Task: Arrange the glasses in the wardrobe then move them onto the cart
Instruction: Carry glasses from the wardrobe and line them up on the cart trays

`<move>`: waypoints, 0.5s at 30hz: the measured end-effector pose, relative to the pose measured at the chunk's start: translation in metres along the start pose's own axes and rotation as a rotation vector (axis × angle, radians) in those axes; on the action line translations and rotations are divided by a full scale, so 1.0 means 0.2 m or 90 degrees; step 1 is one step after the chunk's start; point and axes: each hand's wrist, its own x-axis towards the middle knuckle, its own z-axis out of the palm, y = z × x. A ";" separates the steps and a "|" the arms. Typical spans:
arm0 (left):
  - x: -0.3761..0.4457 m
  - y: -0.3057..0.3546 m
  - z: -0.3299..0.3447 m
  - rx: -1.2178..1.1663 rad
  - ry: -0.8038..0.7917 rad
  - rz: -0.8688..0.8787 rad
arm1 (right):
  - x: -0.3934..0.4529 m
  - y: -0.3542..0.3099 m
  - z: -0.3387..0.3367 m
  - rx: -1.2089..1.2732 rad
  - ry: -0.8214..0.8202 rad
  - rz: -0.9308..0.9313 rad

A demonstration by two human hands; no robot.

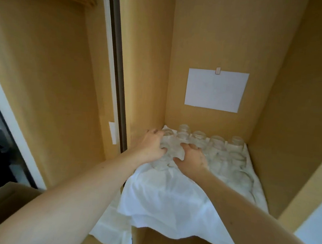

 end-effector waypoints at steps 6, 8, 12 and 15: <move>0.20 0.03 0.11 -0.036 -0.016 0.038 | 0.09 0.12 -0.04 -0.027 0.012 0.059; 0.29 0.03 0.15 -0.031 -0.020 0.040 | 0.15 0.17 -0.05 -0.031 0.011 0.062; 0.49 0.03 0.21 -0.030 0.005 0.044 | 0.31 0.25 -0.08 -0.021 0.052 0.067; 0.63 0.03 0.25 -0.051 -0.024 0.033 | 0.43 0.31 -0.08 -0.010 0.054 0.081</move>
